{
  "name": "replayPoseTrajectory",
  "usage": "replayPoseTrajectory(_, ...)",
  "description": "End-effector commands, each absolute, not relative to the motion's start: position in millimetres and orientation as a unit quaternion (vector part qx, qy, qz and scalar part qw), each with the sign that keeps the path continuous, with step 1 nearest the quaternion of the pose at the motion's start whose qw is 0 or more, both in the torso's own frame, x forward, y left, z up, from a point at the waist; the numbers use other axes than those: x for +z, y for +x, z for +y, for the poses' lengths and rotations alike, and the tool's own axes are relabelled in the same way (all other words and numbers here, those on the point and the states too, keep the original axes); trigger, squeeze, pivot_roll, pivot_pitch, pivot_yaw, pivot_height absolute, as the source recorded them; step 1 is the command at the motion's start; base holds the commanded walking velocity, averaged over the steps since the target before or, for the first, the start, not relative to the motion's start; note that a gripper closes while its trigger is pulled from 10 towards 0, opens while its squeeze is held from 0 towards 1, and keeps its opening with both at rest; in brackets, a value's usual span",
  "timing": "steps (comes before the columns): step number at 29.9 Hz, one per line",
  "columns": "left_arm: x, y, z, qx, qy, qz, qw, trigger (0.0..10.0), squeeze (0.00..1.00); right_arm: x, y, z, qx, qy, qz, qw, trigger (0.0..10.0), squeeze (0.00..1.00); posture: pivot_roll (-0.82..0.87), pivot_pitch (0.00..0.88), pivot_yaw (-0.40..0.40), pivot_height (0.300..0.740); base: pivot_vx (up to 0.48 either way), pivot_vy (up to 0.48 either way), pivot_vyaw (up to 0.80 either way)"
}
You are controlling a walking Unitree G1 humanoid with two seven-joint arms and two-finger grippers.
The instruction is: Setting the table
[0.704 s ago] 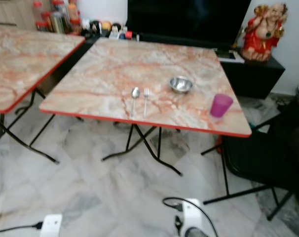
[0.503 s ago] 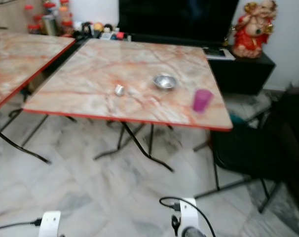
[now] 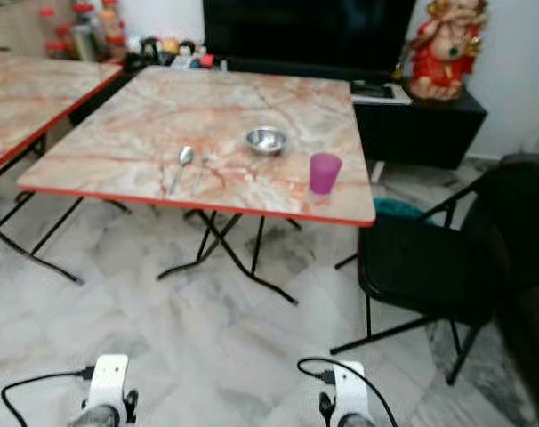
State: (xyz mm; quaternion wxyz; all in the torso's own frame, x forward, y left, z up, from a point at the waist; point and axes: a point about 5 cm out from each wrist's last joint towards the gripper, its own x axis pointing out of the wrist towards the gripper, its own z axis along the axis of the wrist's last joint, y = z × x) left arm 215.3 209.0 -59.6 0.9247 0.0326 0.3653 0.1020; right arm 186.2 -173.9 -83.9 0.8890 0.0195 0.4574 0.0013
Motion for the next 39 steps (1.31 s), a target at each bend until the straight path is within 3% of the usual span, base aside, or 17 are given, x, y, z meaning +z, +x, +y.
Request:
replayPoseTrajectory(1,-49.6,227.3,210.7,0.119,0.022,0.325,0.938,10.0,0.0,-82.1,189.5,-173.8,0.0,0.023,0.451,0.892,10.0,0.0,0.0,0.0,-0.079,0.74,0.0,0.0,0.0)
replayPoseTrajectory(4,-41.0,235.5,212.7,0.132,0.02,0.29,0.948,10.0,0.0,-82.0,189.6,-173.6,0.001,0.023,0.45,0.893,10.0,0.0,0.0,0.0,-0.079,0.74,0.0,0.0,0.0)
replayPoseTrajectory(10,21.7,282.2,218.7,0.165,0.027,0.091,0.982,10.0,0.0,-81.9,189.6,-175.1,-0.001,0.023,0.449,0.893,10.0,0.0,0.01,0.0,-0.083,0.74,0.0,0.0,0.0)
replayPoseTrajectory(17,96.2,316.1,213.2,0.159,0.043,-0.082,0.983,10.0,0.0,-81.1,191.3,-174.3,0.002,0.02,0.448,0.894,10.0,0.0,0.01,0.0,-0.086,0.74,0.0,0.0,0.0)
replayPoseTrajectory(22,132.6,327.5,200.2,0.14,0.044,-0.151,0.978,10.0,0.0,-80.3,192.8,-174.5,0.0,0.022,0.445,0.895,10.0,0.0,0.01,0.0,-0.085,0.74,0.057,0.0,0.0)
replayPoseTrajectory(28,157.4,338.6,183.4,0.096,0.032,-0.175,0.979,10.0,0.0,-80.1,193.9,-173.0,-0.001,0.025,0.446,0.894,10.0,0.0,0.01,0.0,-0.081,0.74,0.321,0.0,-0.2)
replayPoseTrajectory(39,155.1,340.9,171.2,0.068,0.021,-0.157,0.985,10.0,0.0,-80.0,193.4,-175.2,-0.005,0.019,0.444,0.896,10.0,0.0,0.01,0.0,-0.081,0.74,0.311,0.0,-0.06)
